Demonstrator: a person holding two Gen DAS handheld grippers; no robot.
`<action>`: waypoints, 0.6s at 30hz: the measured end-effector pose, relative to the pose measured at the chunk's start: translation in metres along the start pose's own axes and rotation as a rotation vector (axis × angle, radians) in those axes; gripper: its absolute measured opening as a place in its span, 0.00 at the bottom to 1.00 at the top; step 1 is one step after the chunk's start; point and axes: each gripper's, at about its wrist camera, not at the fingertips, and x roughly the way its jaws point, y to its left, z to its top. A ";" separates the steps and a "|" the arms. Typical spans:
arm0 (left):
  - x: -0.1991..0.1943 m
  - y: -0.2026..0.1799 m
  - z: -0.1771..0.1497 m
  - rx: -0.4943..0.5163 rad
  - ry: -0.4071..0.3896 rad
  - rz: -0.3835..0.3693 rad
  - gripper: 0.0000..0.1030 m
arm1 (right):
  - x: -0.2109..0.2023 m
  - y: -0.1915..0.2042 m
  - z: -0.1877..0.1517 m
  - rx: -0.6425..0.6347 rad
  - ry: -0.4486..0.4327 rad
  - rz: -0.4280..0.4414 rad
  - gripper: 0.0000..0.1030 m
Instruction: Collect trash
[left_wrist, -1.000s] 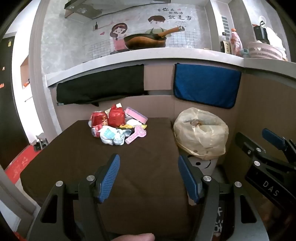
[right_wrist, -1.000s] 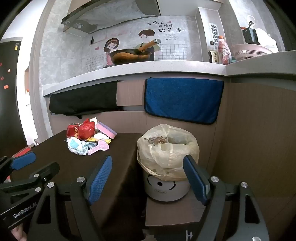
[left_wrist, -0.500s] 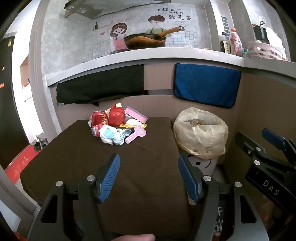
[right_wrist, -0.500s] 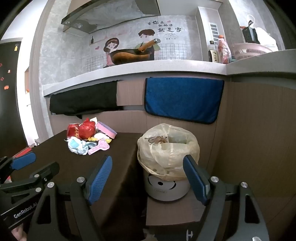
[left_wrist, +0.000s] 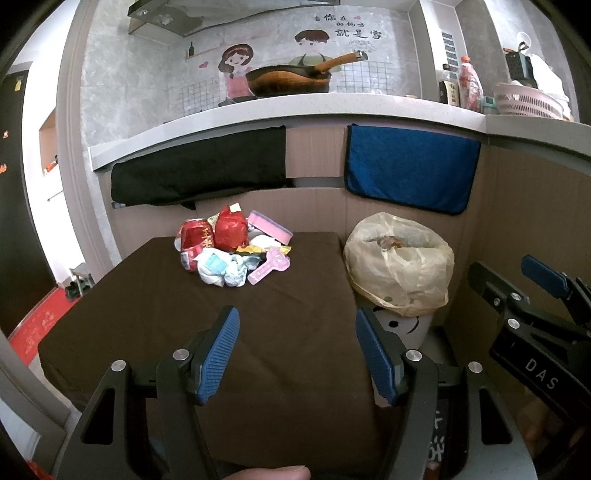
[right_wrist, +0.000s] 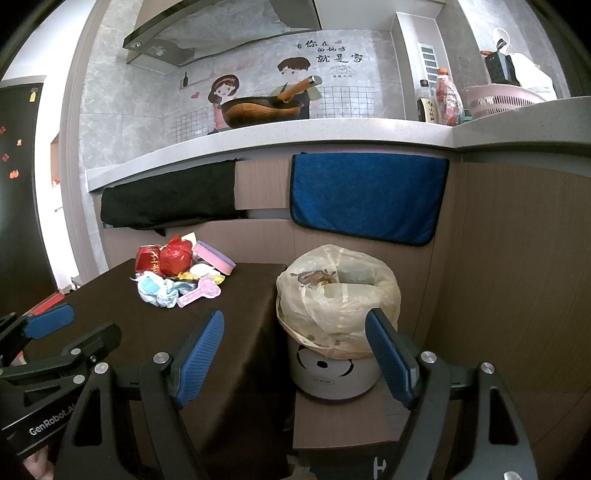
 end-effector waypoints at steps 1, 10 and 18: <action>0.000 0.000 0.000 0.000 0.001 0.000 0.64 | 0.000 -0.001 0.001 0.000 -0.003 -0.002 0.74; -0.004 -0.003 -0.001 0.000 -0.011 -0.010 0.64 | -0.004 0.004 -0.001 -0.005 -0.020 -0.003 0.74; -0.006 0.000 0.002 -0.005 -0.016 -0.022 0.64 | -0.009 -0.001 0.004 -0.005 -0.029 -0.003 0.74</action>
